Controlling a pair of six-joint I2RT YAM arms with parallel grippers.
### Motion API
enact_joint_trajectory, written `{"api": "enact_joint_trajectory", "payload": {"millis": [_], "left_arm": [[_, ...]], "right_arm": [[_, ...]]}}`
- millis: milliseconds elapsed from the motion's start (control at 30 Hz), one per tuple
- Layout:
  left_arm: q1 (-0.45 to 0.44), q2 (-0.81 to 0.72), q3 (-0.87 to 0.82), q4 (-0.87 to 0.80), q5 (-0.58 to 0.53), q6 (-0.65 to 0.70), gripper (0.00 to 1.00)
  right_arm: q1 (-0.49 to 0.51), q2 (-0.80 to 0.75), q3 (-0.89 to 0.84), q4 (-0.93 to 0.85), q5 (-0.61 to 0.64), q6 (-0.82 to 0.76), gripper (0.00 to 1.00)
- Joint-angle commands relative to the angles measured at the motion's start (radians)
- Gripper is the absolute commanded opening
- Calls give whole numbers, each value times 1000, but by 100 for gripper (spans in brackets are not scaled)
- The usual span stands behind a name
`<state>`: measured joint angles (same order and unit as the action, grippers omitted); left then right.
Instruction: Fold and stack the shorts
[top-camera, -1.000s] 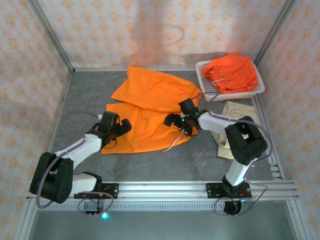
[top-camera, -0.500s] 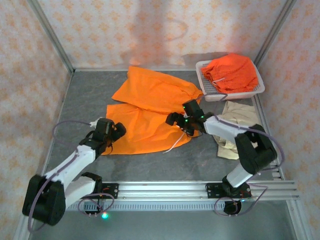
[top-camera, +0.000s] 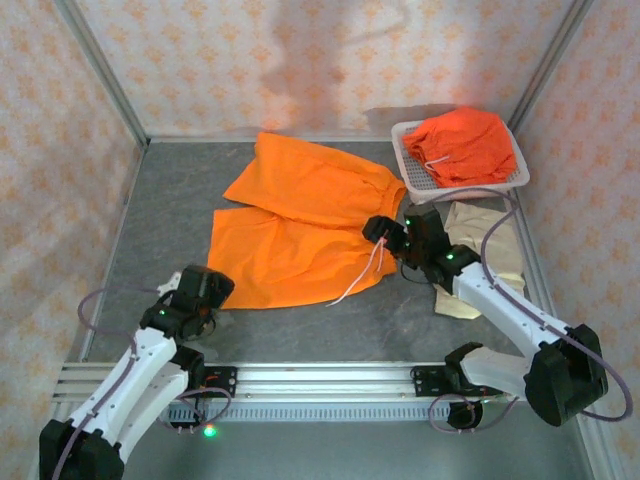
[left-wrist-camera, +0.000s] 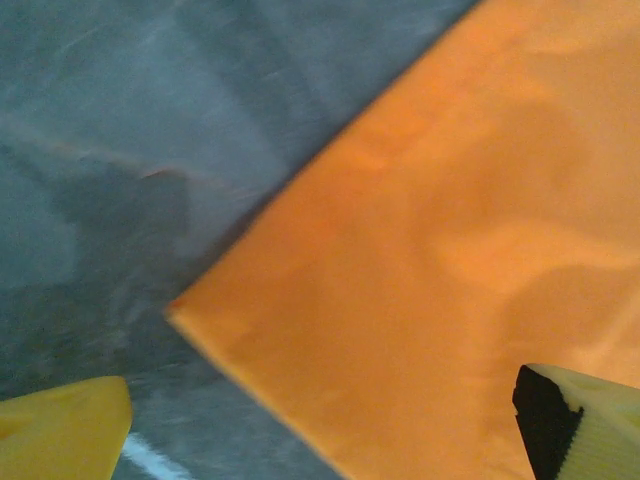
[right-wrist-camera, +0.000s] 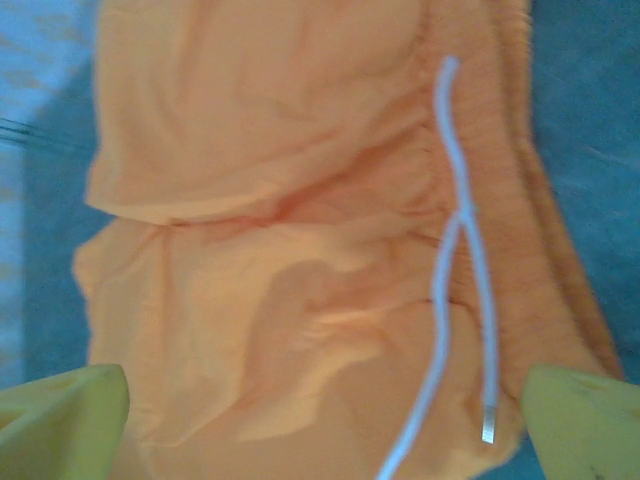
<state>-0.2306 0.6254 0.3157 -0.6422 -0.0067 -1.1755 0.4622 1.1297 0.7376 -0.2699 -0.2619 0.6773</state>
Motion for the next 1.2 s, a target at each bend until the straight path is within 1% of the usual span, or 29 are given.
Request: {"api": "enact_joint_trajectory", "payload": {"millis": [0, 67, 133, 300, 467, 833, 1000, 1167], "left_arm": [[6, -62, -36, -8, -24, -118, 92], [11, -70, -58, 13, -27, -130, 86], [16, -57, -71, 36, -22, -130, 81], [28, 20, -62, 102, -24, -92, 67], [46, 89, -28, 130, -27, -36, 64], [77, 210, 11, 189, -4, 32, 61], [83, 243, 99, 93, -32, 118, 61], [90, 246, 143, 11, -28, 137, 62]], "right_arm": [[-6, -30, -43, -10, 9, 15, 98], [-7, -39, -57, 6, 11, 18, 96], [-6, -41, -60, 13, 18, 15, 96], [-8, -23, -49, 16, 18, 5, 94], [-8, -12, -51, 20, 9, 6, 94], [-9, -10, -57, 24, 10, 8, 92], [-10, -7, -53, 16, 10, 5, 92], [-9, -4, -56, 14, 13, 4, 92]]}}
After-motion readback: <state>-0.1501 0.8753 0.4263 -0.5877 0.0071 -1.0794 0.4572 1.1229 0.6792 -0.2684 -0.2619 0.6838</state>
